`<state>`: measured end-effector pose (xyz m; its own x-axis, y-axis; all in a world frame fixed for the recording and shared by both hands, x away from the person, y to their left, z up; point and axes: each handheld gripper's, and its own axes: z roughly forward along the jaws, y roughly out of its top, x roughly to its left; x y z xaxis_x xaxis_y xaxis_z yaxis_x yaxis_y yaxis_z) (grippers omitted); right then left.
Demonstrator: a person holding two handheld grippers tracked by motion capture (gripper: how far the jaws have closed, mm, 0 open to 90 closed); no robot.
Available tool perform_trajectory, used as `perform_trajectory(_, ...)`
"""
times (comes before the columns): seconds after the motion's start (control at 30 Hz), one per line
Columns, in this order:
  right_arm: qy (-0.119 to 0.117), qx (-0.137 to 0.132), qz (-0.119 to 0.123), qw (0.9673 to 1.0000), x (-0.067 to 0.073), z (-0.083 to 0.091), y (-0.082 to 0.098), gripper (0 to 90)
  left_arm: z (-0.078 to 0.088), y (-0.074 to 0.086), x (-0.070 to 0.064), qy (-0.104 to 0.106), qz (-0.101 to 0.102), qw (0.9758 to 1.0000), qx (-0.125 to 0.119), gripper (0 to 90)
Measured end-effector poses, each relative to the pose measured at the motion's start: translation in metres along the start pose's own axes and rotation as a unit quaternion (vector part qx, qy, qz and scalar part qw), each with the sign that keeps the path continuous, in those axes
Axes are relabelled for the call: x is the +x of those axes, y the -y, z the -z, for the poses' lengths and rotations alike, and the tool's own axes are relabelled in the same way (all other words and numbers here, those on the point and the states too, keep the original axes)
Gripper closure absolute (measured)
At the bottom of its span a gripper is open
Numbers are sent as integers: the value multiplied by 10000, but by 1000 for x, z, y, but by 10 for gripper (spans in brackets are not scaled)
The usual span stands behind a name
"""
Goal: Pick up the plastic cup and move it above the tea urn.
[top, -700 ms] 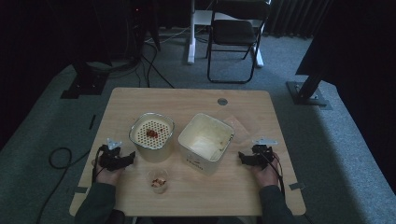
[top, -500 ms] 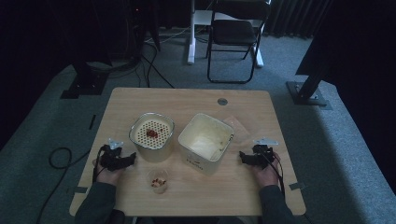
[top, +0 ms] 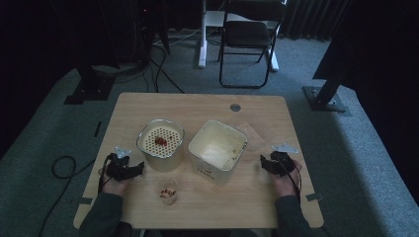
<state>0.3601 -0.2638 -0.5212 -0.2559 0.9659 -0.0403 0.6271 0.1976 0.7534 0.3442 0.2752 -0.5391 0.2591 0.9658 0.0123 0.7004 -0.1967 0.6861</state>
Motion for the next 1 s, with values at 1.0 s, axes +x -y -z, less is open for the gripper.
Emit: perform_trajectory(1.0,501,580,-1142,9905,-74,-38,-54,682,0,0,-2,30,-51,10000,16,293)
